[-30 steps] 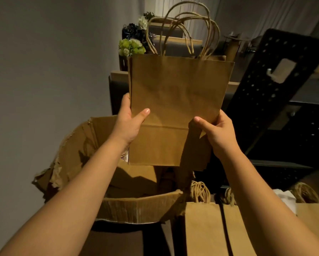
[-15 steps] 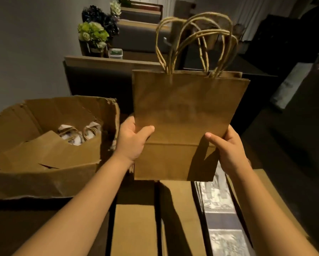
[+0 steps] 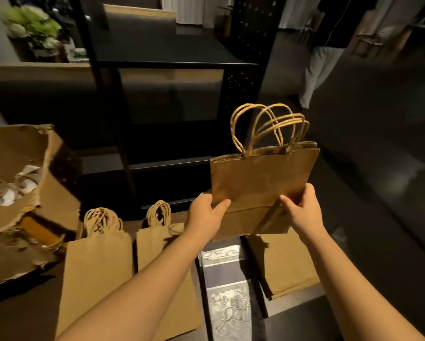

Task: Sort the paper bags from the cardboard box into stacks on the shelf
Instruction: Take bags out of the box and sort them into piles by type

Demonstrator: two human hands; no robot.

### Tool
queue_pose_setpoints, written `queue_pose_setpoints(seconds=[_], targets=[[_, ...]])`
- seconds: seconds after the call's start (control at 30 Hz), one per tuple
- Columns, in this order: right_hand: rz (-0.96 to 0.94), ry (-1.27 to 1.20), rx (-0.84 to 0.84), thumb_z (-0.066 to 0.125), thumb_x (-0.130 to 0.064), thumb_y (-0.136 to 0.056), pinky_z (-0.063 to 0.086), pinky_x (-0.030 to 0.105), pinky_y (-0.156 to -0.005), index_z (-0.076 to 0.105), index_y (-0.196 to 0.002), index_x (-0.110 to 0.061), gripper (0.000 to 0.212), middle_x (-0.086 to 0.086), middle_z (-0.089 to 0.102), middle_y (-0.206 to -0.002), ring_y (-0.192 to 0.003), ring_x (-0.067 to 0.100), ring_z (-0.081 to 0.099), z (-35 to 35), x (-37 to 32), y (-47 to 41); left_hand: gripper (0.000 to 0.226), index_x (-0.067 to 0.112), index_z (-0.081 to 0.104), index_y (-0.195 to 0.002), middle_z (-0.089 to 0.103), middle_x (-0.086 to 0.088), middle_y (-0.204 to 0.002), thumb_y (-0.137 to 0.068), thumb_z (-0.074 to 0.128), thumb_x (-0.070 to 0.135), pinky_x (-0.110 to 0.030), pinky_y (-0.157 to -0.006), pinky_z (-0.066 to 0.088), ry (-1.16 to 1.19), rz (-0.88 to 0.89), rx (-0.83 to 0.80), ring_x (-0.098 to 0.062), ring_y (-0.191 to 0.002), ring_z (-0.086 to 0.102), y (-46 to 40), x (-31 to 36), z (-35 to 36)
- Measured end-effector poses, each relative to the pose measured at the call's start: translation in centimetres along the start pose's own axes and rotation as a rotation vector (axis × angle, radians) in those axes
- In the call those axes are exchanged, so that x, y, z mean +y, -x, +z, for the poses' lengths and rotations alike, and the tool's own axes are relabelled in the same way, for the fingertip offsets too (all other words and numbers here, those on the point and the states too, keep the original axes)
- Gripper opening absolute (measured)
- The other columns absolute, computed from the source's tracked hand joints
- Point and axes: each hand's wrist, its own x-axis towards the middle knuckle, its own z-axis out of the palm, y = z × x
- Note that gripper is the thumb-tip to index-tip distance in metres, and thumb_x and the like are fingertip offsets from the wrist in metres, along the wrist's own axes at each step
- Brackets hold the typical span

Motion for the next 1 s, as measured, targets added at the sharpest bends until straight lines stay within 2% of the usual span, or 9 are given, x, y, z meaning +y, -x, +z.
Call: queue_pose_setpoints(seconds=[0.13,0.2,0.27,0.4,0.5,0.6,0.7,0.83,1.0], targets=[[0.087,0.014,0.038,0.063,-0.027,-0.092,0.047,0.043,-0.099,0.039,-0.136,-0.021,0.050,0.001,0.050,-0.137,-0.122,0.023,0.052,-2.7,2.7,-2.8,0.024,0.009,0.064,-0.094,0.060,0.001,-0.084,-0.095,0.059,0.033,-0.024,-0.063,0.040,-0.006,-0.027,-0.039,-0.018,-0.081,0.056,-0.7,1.5,5.3],[0.112,0.033,0.020,0.064,-0.025,-0.091,0.046,0.041,-0.098,0.041,-0.135,-0.019,0.050,0.002,0.051,-0.136,-0.122,0.024,0.052,-3.8,3.6,-3.9,0.026,0.013,0.055,-0.081,0.053,0.002,-0.073,-0.096,0.057,0.034,-0.023,-0.052,0.033,-0.052,-0.007,-0.035,-0.019,-0.074,0.053,-0.9,1.7,7.5],[0.124,0.057,-0.008,0.063,-0.022,-0.092,0.045,0.034,-0.093,0.041,-0.137,-0.016,0.050,0.003,0.051,-0.137,-0.123,0.024,0.052,-4.4,4.2,-4.5,0.033,0.018,0.043,-0.070,0.044,0.003,-0.067,-0.096,0.056,0.034,-0.023,-0.049,0.027,-0.096,-0.018,-0.020,-0.019,-0.069,0.049,-1.0,1.3,8.8],[0.162,0.033,-0.052,0.062,-0.018,-0.094,0.039,0.026,-0.084,0.041,-0.137,-0.016,0.048,0.002,0.052,-0.135,-0.123,0.022,0.051,-5.2,5.8,-5.7,0.038,0.023,0.038,-0.066,0.042,0.005,-0.065,-0.098,0.053,0.036,-0.024,-0.050,0.028,-0.143,-0.049,-0.020,-0.018,-0.068,0.047,-1.0,1.1,11.2],[0.187,0.019,-0.101,0.062,-0.017,-0.094,0.040,0.026,-0.086,0.041,-0.138,-0.017,0.049,0.001,0.052,-0.136,-0.124,0.021,0.051,-5.4,7.3,-6.7,0.031,0.018,0.049,-0.074,0.049,0.001,-0.069,-0.097,0.053,0.038,-0.029,-0.056,0.035,-0.165,-0.076,-0.032,-0.024,-0.072,0.054,-1.4,0.6,12.3],[0.195,0.029,-0.141,0.062,-0.016,-0.093,0.043,0.029,-0.092,0.038,-0.140,-0.018,0.052,0.001,0.051,-0.137,-0.125,0.021,0.051,-5.5,8.6,-7.4,0.023,0.015,0.054,-0.090,0.054,-0.001,-0.077,-0.096,0.055,0.037,-0.030,-0.061,0.041,-0.134,-0.089,-0.043,-0.026,-0.078,0.058,-1.8,0.4,12.9],[0.194,0.057,-0.174,0.062,-0.017,-0.093,0.042,0.038,-0.102,0.034,-0.144,-0.019,0.058,0.000,0.049,-0.140,-0.128,0.022,0.048,-5.4,9.7,-7.9,0.030,0.012,0.041,-0.089,0.041,0.002,-0.072,-0.094,0.059,0.036,-0.030,-0.055,0.033,-0.134,-0.106,-0.027,-0.020,-0.068,0.044,-1.8,0.4,13.1],[0.218,0.051,-0.209,0.060,-0.015,-0.094,0.043,0.043,-0.105,0.037,-0.142,-0.021,0.053,0.000,0.051,-0.137,-0.127,0.022,0.050,-5.2,10.8,-8.6,0.032,0.010,0.035,-0.091,0.038,0.000,-0.073,-0.094,0.059,0.032,-0.031,-0.053,0.031,-0.117,-0.128,-0.025,-0.018,-0.064,0.039,-1.7,-0.2,13.6],[0.251,0.004,-0.212,0.056,-0.019,-0.096,0.046,0.050,-0.103,0.041,-0.138,-0.023,0.045,0.000,0.053,-0.134,-0.123,0.022,0.053,-4.7,11.7,-9.0,0.026,0.004,0.035,-0.108,0.040,-0.001,-0.084,-0.100,0.049,0.024,-0.032,-0.066,0.038,-0.095,-0.161,-0.072,-0.025,-0.081,0.049,-1.9,-0.3,14.3]])
